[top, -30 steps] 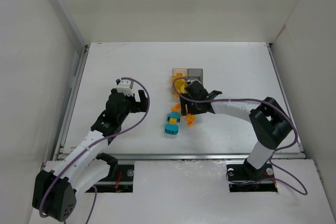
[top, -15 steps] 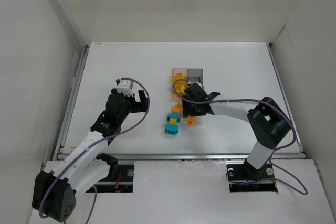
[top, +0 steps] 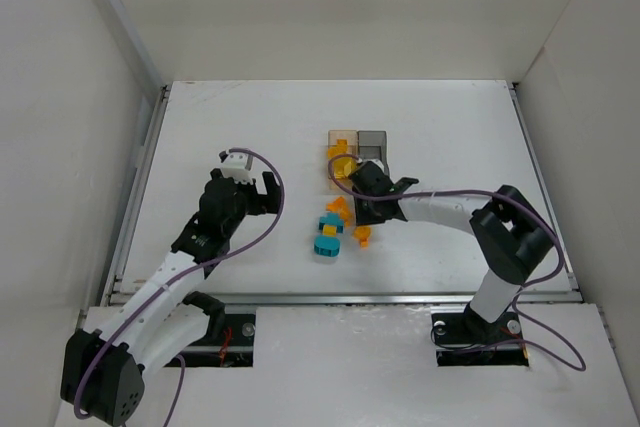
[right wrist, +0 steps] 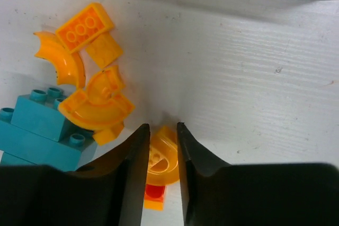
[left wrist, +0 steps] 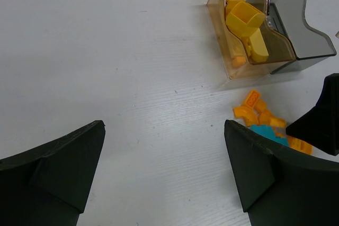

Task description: Sort the legos into containers by color

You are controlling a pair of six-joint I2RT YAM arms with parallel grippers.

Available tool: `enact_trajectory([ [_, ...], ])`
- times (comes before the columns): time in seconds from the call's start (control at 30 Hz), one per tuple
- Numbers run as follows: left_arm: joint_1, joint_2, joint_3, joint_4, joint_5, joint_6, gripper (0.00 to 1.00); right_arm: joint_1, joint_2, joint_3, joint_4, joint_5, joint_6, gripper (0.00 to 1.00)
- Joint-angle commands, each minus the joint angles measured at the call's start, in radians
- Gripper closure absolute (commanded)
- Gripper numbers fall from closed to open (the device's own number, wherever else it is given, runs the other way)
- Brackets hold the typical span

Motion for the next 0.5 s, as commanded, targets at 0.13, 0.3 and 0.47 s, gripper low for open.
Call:
enact_trajectory([
  [0.13,-0.003,-0.021,-0.008,0.057,-0.009,-0.009,0.06,0.022,-0.050,-0.035,-0.054,0.015,0.010,0.95],
  [0.3,-0.003,-0.031,-0.008,0.057,-0.009,-0.009,0.06,0.022,-0.105,-0.035,-0.074,0.026,-0.001,1.00],
  [0.47,-0.003,-0.031,-0.008,0.057,-0.009,-0.009,0.06,0.022,-0.119,-0.011,-0.094,0.037,-0.033,1.00],
])
